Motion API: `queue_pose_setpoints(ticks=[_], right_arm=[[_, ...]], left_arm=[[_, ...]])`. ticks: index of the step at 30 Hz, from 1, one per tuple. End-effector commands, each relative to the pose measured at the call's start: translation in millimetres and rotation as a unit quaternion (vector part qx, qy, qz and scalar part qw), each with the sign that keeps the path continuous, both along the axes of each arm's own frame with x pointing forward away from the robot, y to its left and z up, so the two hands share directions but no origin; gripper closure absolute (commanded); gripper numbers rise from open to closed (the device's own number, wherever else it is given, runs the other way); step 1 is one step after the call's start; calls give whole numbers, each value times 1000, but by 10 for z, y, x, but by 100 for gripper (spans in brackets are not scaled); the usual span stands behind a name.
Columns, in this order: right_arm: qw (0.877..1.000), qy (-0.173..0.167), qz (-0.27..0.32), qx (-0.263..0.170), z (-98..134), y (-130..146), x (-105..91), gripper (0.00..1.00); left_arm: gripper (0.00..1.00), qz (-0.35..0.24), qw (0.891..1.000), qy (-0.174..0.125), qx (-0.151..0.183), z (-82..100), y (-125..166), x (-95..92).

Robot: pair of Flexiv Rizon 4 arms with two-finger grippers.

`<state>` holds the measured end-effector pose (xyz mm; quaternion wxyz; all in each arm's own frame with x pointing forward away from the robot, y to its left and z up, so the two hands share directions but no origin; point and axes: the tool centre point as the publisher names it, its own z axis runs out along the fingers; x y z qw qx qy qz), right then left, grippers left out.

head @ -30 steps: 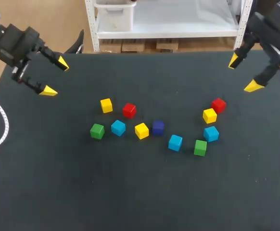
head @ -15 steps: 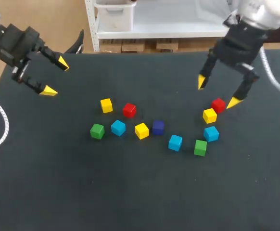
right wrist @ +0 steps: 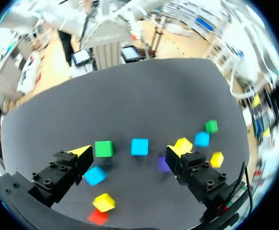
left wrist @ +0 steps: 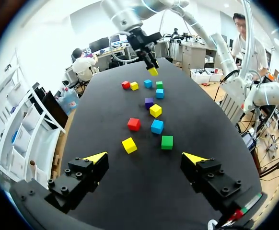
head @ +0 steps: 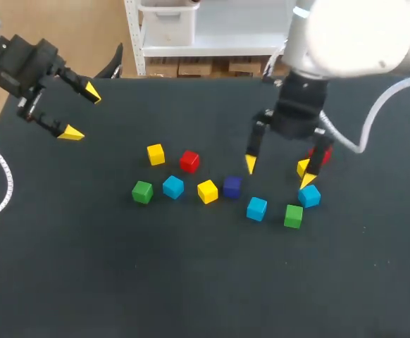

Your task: Place the blue cubes, place green cubes on the blue cubes, place the yellow cubes on the green cubes, then place the red cubes on the yellow cubes, and place purple cube on the red cubes.

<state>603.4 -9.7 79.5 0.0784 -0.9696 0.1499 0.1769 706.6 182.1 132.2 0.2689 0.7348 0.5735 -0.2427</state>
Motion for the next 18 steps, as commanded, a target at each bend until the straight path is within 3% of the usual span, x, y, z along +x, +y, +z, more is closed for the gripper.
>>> queue_pose_setpoints(ticks=[1,7,18], right_arm=[[980,-31,189,45,-133,113,-24,0],[983,-20,172,53,-320,181,-29,0],[999,20,48,13,-615,298,119,0]], left_arm=[[0,0,1000,-1,-1,-7,5,0],[0,0,1000,-1,-1,-7,5,0],[0,0,1000,-1,-1,-7,5,0]])
